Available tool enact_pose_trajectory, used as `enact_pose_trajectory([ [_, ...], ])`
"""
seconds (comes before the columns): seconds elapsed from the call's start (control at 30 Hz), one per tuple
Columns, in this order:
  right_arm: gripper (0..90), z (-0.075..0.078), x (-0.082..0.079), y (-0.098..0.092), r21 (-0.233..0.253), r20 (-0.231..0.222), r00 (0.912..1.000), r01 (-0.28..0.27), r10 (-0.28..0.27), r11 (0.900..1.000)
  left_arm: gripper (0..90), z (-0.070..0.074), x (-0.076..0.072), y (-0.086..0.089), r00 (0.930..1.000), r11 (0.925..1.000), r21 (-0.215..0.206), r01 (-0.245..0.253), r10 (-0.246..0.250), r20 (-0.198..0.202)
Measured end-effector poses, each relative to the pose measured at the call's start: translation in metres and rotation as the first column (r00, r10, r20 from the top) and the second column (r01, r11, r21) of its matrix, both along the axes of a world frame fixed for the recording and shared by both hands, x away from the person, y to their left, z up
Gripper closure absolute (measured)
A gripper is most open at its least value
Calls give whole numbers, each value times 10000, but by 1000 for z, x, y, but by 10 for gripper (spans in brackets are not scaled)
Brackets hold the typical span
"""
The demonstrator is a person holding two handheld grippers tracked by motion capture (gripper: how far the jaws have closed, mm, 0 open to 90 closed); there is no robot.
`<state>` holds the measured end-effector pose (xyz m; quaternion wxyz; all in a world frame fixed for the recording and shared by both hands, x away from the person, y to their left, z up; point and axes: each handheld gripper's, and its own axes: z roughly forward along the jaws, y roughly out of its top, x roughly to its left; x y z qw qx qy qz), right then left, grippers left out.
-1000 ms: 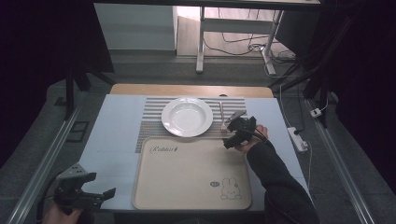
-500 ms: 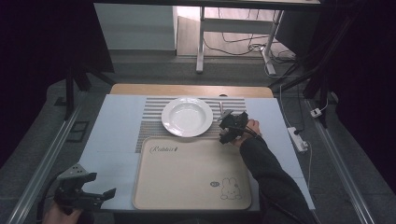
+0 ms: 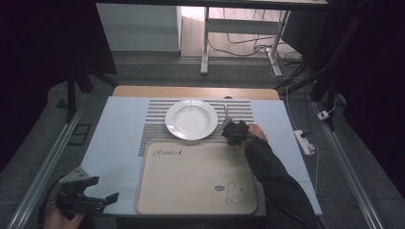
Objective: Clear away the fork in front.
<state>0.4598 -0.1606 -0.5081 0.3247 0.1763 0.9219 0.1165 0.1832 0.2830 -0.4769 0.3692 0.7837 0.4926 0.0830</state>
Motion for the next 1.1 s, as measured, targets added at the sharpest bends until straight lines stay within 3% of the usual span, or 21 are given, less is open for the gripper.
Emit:
enact_pose_trajectory([
  [0.07,623,-1,-2,1,-111,33,9998,-176,176,9998,6,0,0,0,10000,10000,-2,6,-6,1],
  [0.13,784,-3,-5,2,-513,28,9990,-437,439,9977,7,0,0,0,10000,10000,0,7,-7,7],
  [0.17,784,-3,-5,2,-513,28,9990,-437,439,9977,7,0,0,0,10000,10000,4,11,-11,14],
  [0.23,881,-2,-7,1,-1101,354,9969,-663,706,9917,7,0,0,0,10000,10000,11,16,-16,13],
  [0.37,900,2,-8,0,-1064,684,9952,-631,706,9923,7,0,0,0,10000,10000,22,18,-18,8],
  [0.53,900,14,-9,-5,112,304,9993,-202,199,9997,9,0,0,0,10000,10000,15,5,-5,9],
  [0.67,900,20,-9,-9,837,83,10000,-43,36,9965,9,0,-1,0,10000,10000,-5,5,-5,49],
  [0.7,900,26,-10,-13,1382,-103,9999,103,-90,9903,4,0,-1,0,10000,10000,-22,7,-7,68],
  [0.73,900,26,-10,-13,1382,-103,9999,103,-90,9903,4,1,-1,0,10000,10000,-45,18,-18,91],
  [0.87,900,41,-16,-23,2697,-392,9988,390,-294,9621,1,1,-2,1,9998,9999,-148,74,-72,174],
  [0.9,900,41,-16,-23,2697,-392,9988,390,-294,9621,1,1,-2,1,9997,9998,-157,111,-108,205],
  [1.0,900,52,-23,-33,3522,-595,9978,494,-303,9346,0,2,-3,1,9995,9997,-156,198,-194,246],
  [1.07,900,55,-25,-35,3660,-627,9977,482,-271,9294,0,2,-3,1,9992,9995,-207,234,-227,318],
  [1.1,900,58,-29,-40,3992,-769,9968,523,-234,9154,0,2,-4,1,9991,9994,-254,235,-226,357],
])
